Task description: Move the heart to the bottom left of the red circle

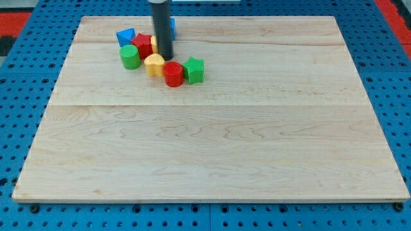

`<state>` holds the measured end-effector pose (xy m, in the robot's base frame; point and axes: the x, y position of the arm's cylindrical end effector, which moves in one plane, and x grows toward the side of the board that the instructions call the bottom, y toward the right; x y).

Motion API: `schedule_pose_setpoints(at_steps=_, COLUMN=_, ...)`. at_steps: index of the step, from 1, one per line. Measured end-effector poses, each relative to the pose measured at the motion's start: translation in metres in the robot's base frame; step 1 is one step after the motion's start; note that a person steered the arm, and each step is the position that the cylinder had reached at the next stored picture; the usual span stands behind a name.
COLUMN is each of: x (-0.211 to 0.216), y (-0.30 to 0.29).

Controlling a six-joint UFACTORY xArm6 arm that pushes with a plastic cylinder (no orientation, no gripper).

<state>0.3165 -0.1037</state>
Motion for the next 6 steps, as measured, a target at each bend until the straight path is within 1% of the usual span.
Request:
schedule_pose_setpoints(at_steps=1, x=0.005, y=0.0)
schedule_pose_setpoints(at_steps=2, x=0.035, y=0.008)
schedule_pose_setpoints(at_steps=3, x=0.048, y=-0.012)
schedule_pose_setpoints(at_steps=4, x=0.063, y=-0.011)
schedule_pose_setpoints(at_steps=5, x=0.065, y=-0.062)
schedule_pose_setpoints(at_steps=6, x=0.049, y=-0.07)
